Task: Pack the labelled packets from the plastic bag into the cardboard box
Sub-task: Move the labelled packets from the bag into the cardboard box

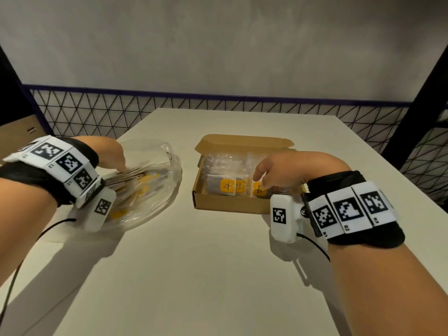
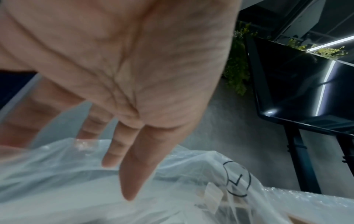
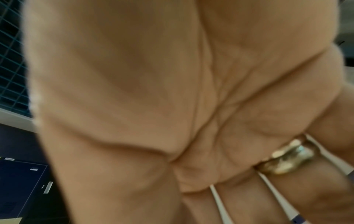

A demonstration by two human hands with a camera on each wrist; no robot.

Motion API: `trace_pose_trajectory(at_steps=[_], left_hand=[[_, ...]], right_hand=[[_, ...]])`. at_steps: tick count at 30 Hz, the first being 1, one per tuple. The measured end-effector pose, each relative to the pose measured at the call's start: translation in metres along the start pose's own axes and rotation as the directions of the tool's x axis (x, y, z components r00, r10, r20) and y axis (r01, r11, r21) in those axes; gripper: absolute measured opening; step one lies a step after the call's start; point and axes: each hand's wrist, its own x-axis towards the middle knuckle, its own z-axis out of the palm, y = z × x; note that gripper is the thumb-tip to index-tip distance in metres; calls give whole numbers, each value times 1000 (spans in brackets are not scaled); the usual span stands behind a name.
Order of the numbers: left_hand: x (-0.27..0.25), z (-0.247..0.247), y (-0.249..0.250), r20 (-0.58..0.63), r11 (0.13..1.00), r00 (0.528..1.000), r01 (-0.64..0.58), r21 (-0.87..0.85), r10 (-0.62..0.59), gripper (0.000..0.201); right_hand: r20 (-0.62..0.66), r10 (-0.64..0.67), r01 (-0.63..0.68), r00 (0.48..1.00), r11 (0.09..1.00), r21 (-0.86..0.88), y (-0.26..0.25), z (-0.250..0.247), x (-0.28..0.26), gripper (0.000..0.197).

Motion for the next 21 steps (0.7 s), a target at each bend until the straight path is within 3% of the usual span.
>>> trace_pose_trajectory(at_steps=[3, 6, 8, 11, 16, 19, 21], left_hand=[[1, -2, 7, 24, 998, 1000, -14, -62, 15, 51], [9, -3, 12, 65, 934, 998, -1, -357, 26, 47], [12, -6, 16, 64, 808, 998, 23, -589, 18, 43], [16, -15, 23, 74, 543, 997, 67, -837, -10, 43], [29, -24, 25, 111, 239, 991, 124, -963, -69, 54], [29, -27, 27, 121, 188, 989, 136, -973, -89, 57], [26, -26, 31, 123, 243, 990, 138, -960, -75, 58]], right_hand=[[-2, -1, 1, 1000, 1000, 0, 1, 0, 2, 37], [-5, -8, 8, 1000, 1000, -3, 2, 1, 3, 38], [-17, -11, 11, 1000, 1000, -4, 4, 0, 4, 39], [-25, -10, 10, 1000, 1000, -2, 5, -1, 4, 39], [-24, -6, 6, 1000, 1000, 5, 5, 0, 5, 40], [-29, -1, 1, 1000, 1000, -1, 7, 0, 6, 39], [-25, 3, -3, 1000, 1000, -2, 8, -1, 6, 38]])
